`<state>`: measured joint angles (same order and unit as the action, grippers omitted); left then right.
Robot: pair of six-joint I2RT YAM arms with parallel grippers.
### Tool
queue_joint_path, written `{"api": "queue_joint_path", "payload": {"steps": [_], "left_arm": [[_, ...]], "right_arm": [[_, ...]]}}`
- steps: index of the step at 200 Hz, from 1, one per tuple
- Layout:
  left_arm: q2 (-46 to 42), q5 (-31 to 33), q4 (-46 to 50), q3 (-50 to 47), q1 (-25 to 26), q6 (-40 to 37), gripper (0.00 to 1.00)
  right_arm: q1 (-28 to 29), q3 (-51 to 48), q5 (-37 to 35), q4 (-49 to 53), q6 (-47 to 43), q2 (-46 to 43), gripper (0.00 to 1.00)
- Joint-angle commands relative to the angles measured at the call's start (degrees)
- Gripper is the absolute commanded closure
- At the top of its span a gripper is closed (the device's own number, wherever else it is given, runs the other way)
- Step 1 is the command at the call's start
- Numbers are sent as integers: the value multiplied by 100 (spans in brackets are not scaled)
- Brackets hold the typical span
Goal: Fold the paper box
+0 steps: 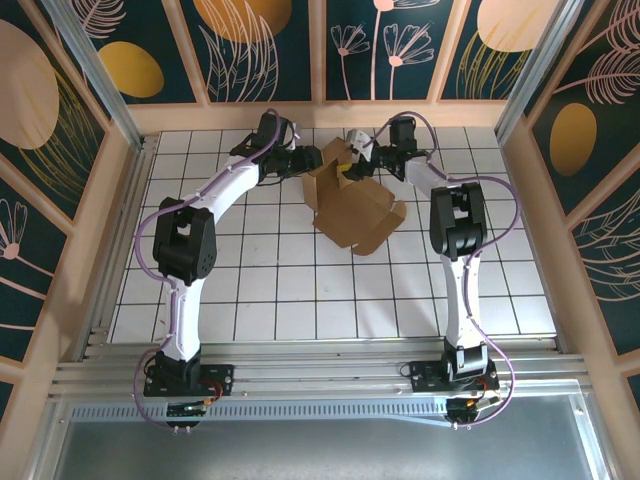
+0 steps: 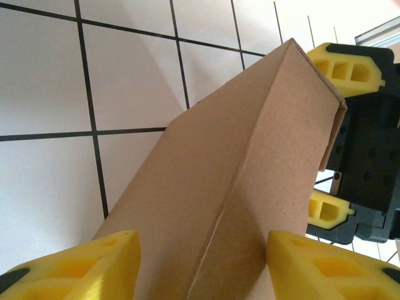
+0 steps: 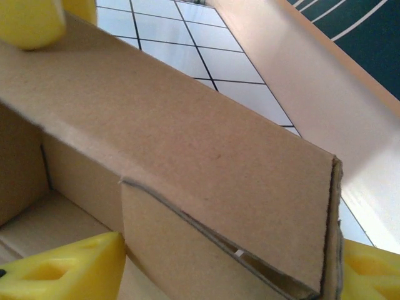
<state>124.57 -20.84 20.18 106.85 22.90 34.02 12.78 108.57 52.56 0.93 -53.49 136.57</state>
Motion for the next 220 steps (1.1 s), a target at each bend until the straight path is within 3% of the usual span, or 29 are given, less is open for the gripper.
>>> {"api": "queue_joint_path", "payload": {"steps": [1, 29, 46, 102, 129, 155, 169, 220], "left_arm": [[251, -102, 310, 83, 24, -110, 45], [278, -151, 356, 175, 22, -143, 44], [287, -92, 415, 296, 13, -134, 37], [382, -96, 483, 669, -31, -71, 32], [342, -122, 439, 556, -31, -53, 32], [280, -63, 487, 461, -39, -71, 32], [213, -13, 504, 431, -44, -63, 32], [-346, 199, 518, 328, -110, 2, 24]], "right_arm": [[158, 236, 226, 142, 311, 158, 34], [225, 221, -66, 138, 604, 177, 47], [257, 160, -178, 100, 730, 177, 55], [551, -192, -690, 57, 572, 71, 59], [590, -203, -983, 11, 800, 72, 78], [586, -255, -1511, -175, 1218, 39, 89], [600, -412, -1703, -424, 1399, -43, 100], [716, -1209, -2072, -1356, 1909, -440, 100]]}}
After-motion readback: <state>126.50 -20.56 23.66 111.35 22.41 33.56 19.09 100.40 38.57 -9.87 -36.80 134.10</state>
